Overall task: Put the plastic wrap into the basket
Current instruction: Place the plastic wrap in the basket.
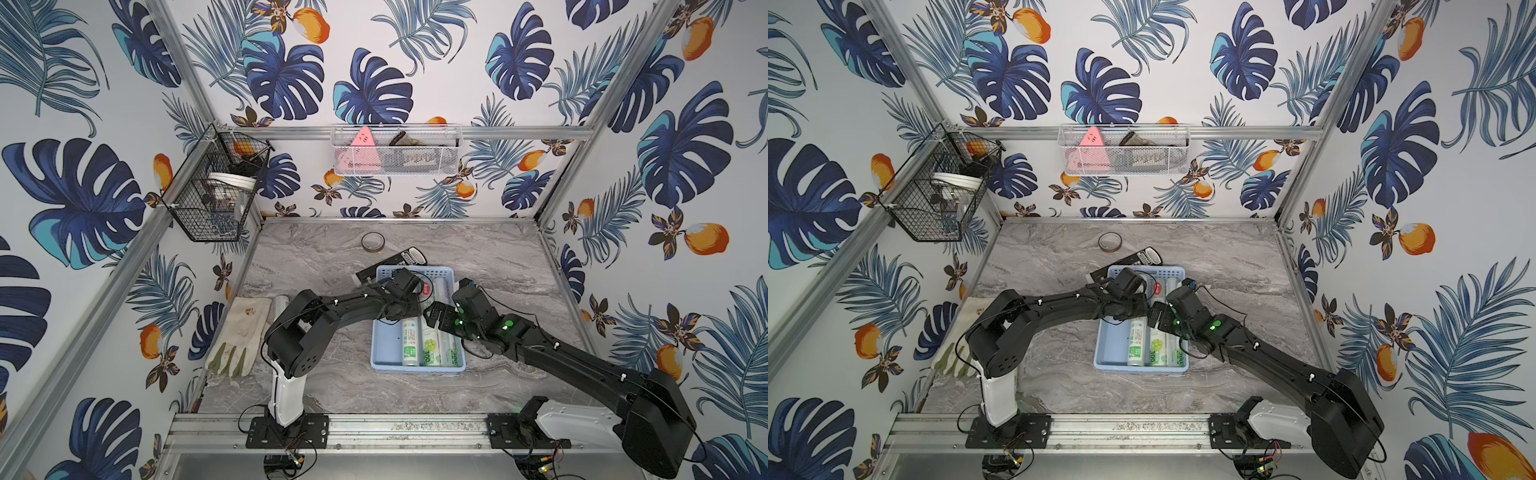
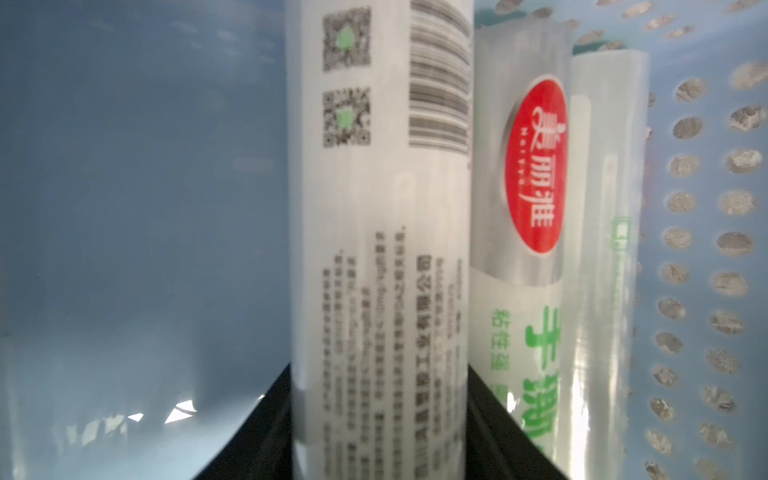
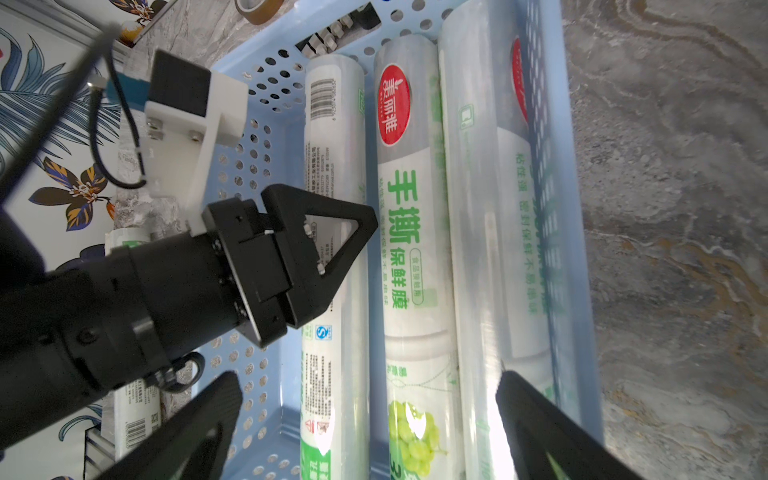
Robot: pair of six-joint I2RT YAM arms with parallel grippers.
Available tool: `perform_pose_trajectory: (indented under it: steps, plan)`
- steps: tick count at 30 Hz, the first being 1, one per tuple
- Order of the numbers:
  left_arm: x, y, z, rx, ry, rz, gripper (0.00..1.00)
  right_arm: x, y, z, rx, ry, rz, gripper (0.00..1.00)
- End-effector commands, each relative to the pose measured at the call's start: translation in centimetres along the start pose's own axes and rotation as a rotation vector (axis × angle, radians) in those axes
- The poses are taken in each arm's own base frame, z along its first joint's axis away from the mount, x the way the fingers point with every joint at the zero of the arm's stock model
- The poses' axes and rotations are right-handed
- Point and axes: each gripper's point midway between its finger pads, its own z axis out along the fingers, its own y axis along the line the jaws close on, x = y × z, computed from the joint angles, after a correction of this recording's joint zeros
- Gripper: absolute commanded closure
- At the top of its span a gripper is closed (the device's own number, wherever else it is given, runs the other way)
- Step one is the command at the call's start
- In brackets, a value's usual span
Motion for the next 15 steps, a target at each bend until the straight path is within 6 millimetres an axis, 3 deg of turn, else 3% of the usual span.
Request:
perform_pose_trajectory:
  steps: [1, 4, 15]
  plan:
    - [-0.6, -0.6, -0.1, 0.024, -0.022, 0.006, 0.43, 0.0, 0.1, 0.0, -0.001, 0.003, -0.002, 0.0]
    - [-0.6, -0.7, -0.1, 0.026, -0.016, 0.009, 0.35, 0.1, 0.0, 0.0, 0.0, 0.003, -0.002, 0.0]
    - [-0.8, -1.2, -1.1, 0.053, -0.023, 0.016, 0.34, 0.2, 0.0, 0.2, -0.001, 0.008, -0.001, 0.0]
